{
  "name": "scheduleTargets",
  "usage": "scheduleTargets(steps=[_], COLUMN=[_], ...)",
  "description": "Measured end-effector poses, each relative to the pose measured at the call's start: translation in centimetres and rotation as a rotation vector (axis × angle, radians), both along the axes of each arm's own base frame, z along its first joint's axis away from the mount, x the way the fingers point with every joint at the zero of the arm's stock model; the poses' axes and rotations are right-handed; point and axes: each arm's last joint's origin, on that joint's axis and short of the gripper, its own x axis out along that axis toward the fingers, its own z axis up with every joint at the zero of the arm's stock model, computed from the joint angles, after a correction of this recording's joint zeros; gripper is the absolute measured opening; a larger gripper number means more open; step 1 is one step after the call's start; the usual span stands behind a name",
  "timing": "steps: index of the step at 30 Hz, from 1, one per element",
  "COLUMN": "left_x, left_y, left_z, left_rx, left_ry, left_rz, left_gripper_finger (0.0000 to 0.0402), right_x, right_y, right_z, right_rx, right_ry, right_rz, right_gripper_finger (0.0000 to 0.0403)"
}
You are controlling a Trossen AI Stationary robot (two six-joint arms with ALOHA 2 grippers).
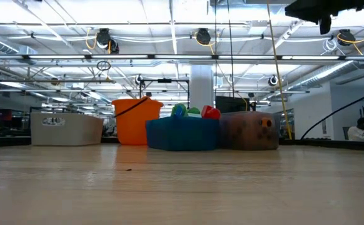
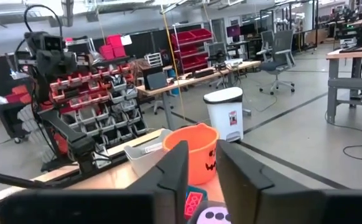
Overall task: Pick & Place Toys
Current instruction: Return to Home Position
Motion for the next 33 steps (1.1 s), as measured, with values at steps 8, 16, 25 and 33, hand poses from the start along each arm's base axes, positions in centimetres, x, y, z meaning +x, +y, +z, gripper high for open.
scheduleTargets(steps=[8,16,25,33], left_x=[-0.2,0.3,0.8,1.6], left_y=[0.0,0.0,0.2,0.5], left_z=[-4.7,-7.6,-11.2,-14.3], left_rx=[-0.015,0.014,-0.038,-0.132], left_ry=[0.001,-0.109,-0.102,-0.099], left_rz=[0.024,-0.043,-0.048,-0.054], left_gripper_finger=[0.0106,0.0106,0.0106,0.0106], right_x=[1.1,2.6,3.0,2.4], right_y=[-0.3,-0.8,-0.6,-0.4], right_z=[-4.1,-8.4,-11.7,-12.6], right_rx=[0.046,0.008,-0.155,-0.192], right_ry=[0.001,-0.164,-0.126,-0.147], right_rz=[0.004,0.014,0.118,0.115], right_gripper_finger=[0.0006,0.0002,0.0001,0.0001])
